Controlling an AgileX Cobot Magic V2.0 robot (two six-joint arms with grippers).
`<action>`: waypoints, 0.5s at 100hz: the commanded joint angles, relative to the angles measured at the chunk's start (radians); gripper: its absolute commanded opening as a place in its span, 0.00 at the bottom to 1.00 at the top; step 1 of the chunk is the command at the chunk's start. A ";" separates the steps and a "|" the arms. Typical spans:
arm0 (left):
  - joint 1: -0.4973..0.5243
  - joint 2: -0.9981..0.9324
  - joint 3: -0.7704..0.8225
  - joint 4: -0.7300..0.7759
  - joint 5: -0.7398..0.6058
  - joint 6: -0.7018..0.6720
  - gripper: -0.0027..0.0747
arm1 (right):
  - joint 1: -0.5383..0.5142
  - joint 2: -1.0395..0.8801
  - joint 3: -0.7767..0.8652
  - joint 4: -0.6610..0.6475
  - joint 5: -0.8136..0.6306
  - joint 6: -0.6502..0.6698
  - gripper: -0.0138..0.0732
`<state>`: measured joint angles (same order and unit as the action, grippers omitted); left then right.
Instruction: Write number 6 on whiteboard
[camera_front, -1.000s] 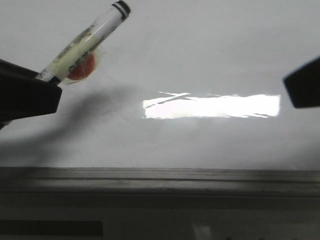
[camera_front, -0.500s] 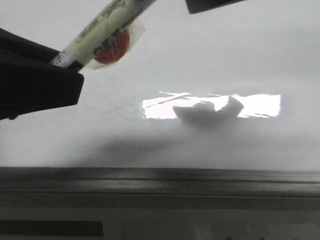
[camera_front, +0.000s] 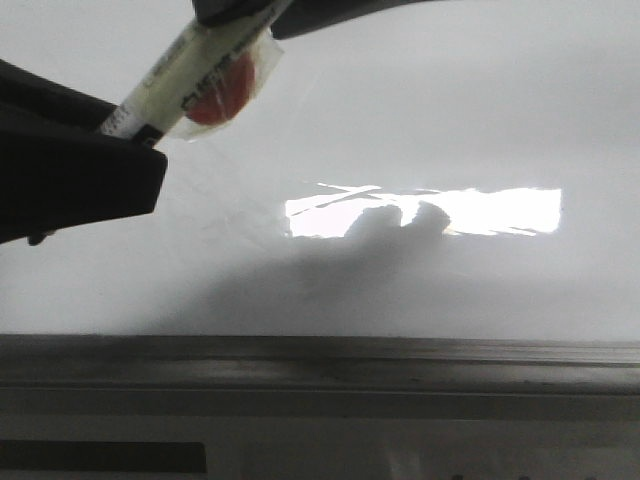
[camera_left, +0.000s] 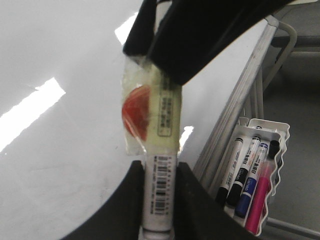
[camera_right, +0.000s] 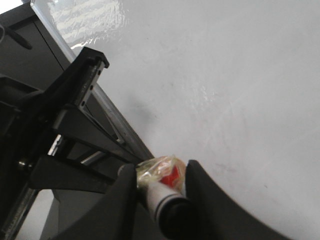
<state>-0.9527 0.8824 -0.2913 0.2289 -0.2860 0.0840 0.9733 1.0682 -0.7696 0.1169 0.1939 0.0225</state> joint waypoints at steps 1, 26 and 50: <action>-0.009 -0.006 -0.036 -0.011 -0.116 -0.005 0.01 | -0.002 -0.013 -0.036 -0.007 -0.059 -0.007 0.20; -0.009 -0.006 -0.036 -0.011 -0.114 -0.005 0.25 | -0.002 -0.013 -0.036 -0.003 -0.049 -0.007 0.08; 0.027 -0.020 -0.036 -0.070 -0.115 -0.005 0.55 | -0.012 -0.013 -0.036 0.001 -0.011 -0.007 0.08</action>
<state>-0.9439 0.8825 -0.2913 0.2088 -0.3188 0.0904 0.9745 1.0704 -0.7753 0.1259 0.2256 0.0320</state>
